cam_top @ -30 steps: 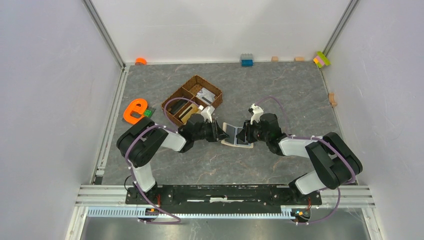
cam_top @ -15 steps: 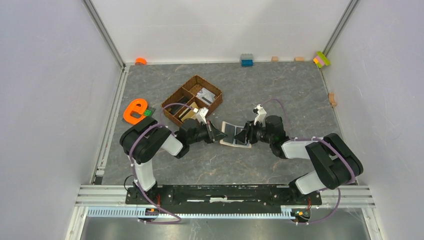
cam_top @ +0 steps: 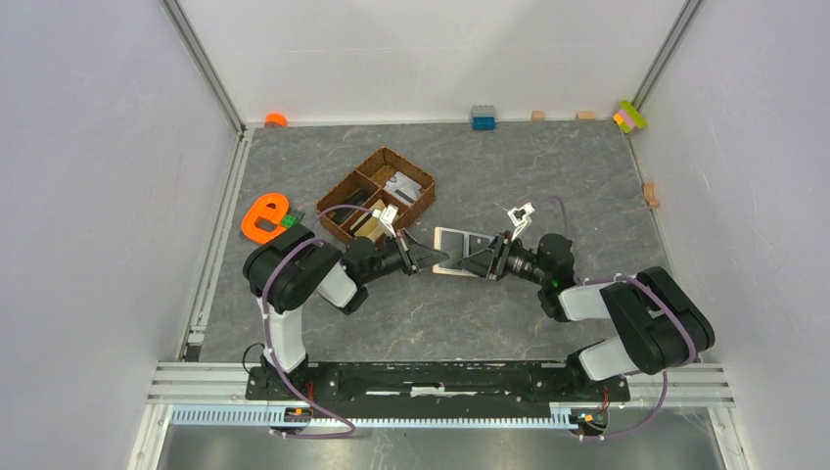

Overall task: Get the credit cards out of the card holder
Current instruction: Remove the credit card from the card holder.

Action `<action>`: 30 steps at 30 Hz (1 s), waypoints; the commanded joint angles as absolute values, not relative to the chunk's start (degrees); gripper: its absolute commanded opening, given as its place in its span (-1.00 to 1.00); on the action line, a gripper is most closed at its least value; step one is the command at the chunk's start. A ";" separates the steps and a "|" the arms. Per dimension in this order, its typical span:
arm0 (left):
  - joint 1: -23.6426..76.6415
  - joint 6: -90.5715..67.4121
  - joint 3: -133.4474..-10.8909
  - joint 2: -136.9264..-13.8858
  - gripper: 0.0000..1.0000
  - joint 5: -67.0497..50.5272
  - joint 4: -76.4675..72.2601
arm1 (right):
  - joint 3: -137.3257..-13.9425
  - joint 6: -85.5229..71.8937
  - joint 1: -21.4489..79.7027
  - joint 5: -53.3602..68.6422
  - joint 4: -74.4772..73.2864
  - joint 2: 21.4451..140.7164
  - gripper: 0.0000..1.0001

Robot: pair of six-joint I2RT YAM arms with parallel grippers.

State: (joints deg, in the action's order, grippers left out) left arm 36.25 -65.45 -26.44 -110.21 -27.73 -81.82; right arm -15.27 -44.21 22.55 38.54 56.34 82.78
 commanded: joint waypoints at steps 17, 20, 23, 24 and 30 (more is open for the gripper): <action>36.47 -69.74 -25.82 -105.66 -0.96 -32.12 -89.12 | -17.56 -51.13 21.37 41.44 64.91 84.00 0.09; 36.64 -69.77 -25.76 -105.15 -0.96 -32.19 -89.12 | -17.31 -53.28 21.36 42.31 67.91 84.76 0.09; 36.65 -69.48 -25.36 -104.43 -0.96 -32.01 -89.17 | -17.17 -53.49 21.36 42.47 68.19 84.29 0.04; 36.65 -69.57 -25.40 -104.46 -0.96 -32.04 -89.17 | -16.66 -54.75 21.34 43.11 70.74 84.23 -0.01; 36.68 -70.45 -26.18 -104.85 -0.96 -33.22 -89.12 | -14.34 -71.58 21.37 48.69 97.65 88.17 -0.39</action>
